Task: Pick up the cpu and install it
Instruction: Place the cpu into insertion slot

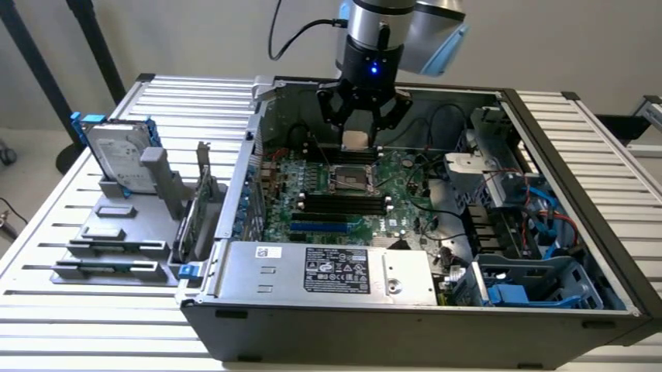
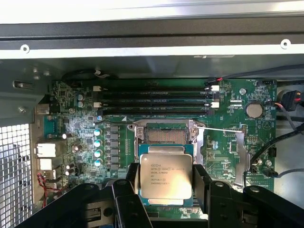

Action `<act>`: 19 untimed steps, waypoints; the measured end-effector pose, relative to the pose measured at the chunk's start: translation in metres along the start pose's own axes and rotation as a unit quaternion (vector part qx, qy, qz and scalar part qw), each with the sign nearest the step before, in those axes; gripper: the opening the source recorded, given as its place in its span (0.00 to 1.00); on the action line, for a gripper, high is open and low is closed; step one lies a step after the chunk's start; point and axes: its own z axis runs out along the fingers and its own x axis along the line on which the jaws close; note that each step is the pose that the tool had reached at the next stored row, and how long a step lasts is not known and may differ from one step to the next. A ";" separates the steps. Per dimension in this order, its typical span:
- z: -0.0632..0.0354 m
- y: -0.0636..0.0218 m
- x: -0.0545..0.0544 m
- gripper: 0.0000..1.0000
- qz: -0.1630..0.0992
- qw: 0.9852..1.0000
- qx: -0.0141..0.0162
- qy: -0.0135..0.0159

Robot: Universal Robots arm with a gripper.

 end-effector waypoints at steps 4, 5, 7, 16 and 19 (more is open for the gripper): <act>0.0003 0.0000 0.002 0.55 0.010 1.000 0.000 0.000; 0.0006 -0.0001 0.002 0.55 0.018 1.000 -0.001 -0.001; 0.0013 -0.0001 0.002 0.55 0.037 0.999 -0.002 -0.002; 0.0061 -0.0003 0.002 0.55 0.118 0.993 -0.005 -0.005; 0.0082 -0.0004 0.001 0.55 0.145 0.989 -0.007 -0.006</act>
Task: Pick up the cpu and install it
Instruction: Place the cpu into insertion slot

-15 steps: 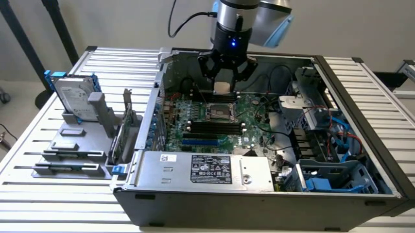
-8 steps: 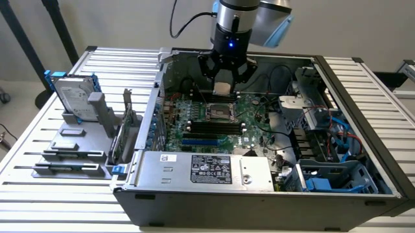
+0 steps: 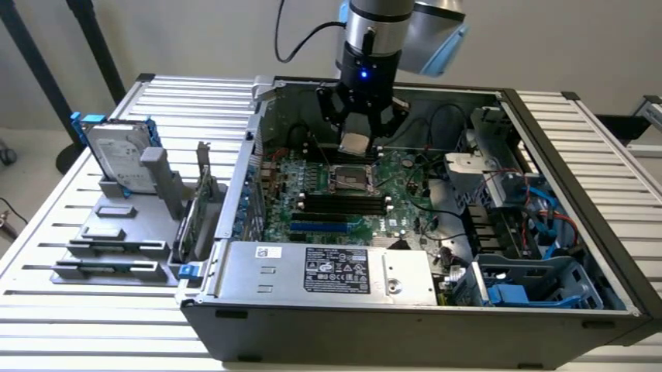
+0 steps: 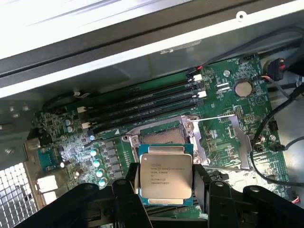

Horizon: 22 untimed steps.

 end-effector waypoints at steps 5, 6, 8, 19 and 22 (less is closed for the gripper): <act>0.0036 -0.0001 0.000 0.55 0.046 0.999 -0.002 -0.002; 0.0043 -0.0002 0.000 0.55 0.055 0.999 -0.003 -0.002; 0.0057 -0.0002 0.000 0.55 0.073 0.997 -0.003 -0.003; 0.0134 -0.0006 -0.001 0.55 0.172 0.985 -0.008 -0.007; 0.0155 -0.0006 -0.001 0.55 0.199 0.980 -0.009 -0.008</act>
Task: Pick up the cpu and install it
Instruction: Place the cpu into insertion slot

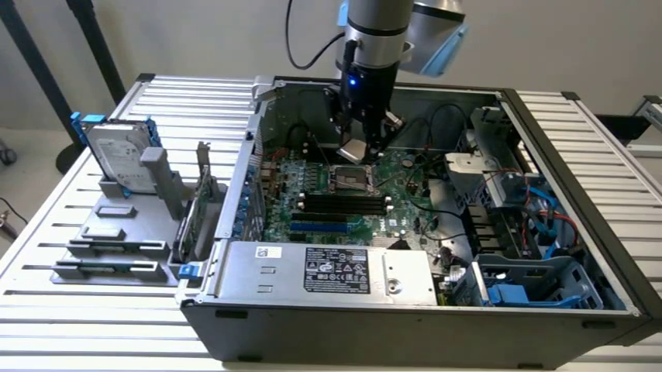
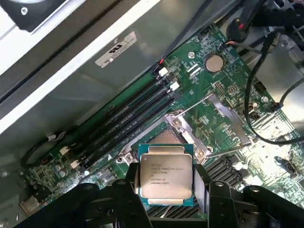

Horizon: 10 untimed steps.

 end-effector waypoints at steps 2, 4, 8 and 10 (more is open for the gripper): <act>0.0013 -0.0001 0.000 0.55 0.018 1.000 -0.001 -0.001; 0.0026 -0.0001 0.000 0.55 0.036 0.999 -0.001 -0.001; 0.0050 -0.0002 0.000 0.55 0.073 0.997 -0.002 -0.002; 0.0062 -0.0003 0.000 0.55 0.090 0.996 -0.002 -0.002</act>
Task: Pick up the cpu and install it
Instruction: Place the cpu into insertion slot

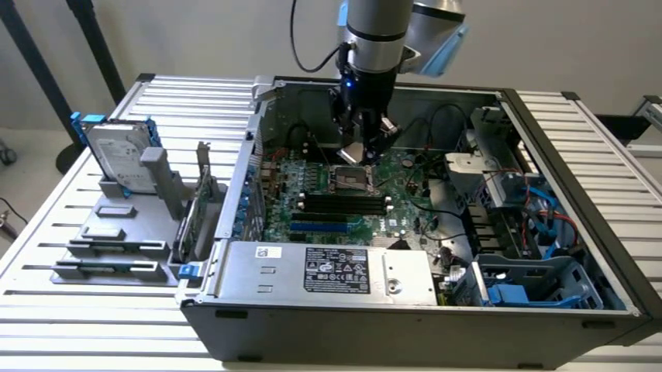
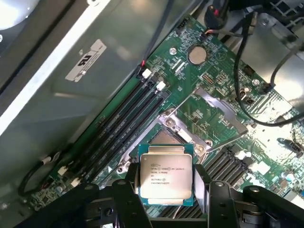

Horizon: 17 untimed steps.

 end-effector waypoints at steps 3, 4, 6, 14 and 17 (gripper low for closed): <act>0.0018 -0.0001 0.000 0.55 0.028 1.000 -0.001 -0.001; 0.0024 -0.0001 0.000 0.55 0.037 0.999 -0.001 -0.001; 0.0036 -0.0001 0.000 0.55 0.055 0.999 -0.002 -0.001; 0.0082 -0.0003 0.000 0.55 0.127 0.992 -0.004 -0.003; 0.0100 -0.0004 0.000 0.55 0.154 0.988 -0.004 -0.003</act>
